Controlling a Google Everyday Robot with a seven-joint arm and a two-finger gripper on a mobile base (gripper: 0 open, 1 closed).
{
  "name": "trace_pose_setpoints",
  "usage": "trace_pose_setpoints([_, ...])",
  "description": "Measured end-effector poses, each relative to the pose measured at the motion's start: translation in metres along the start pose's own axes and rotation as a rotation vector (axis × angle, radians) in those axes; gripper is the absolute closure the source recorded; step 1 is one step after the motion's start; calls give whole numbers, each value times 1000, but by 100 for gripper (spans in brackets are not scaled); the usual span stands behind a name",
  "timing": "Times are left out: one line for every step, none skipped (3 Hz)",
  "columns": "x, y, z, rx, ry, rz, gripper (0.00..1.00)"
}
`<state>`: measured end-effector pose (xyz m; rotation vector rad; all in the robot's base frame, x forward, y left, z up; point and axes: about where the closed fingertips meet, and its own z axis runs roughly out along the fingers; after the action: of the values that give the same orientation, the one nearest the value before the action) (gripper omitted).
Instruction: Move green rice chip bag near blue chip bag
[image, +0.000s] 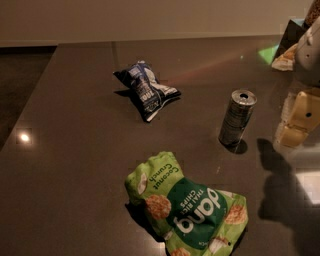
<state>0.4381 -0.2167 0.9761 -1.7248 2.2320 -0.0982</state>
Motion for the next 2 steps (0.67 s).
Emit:
trace_pose_setpoints([0,0,0,0,0,0,0])
trace_pose_setpoints([-9,9,-6,-25,-29,-35,0])
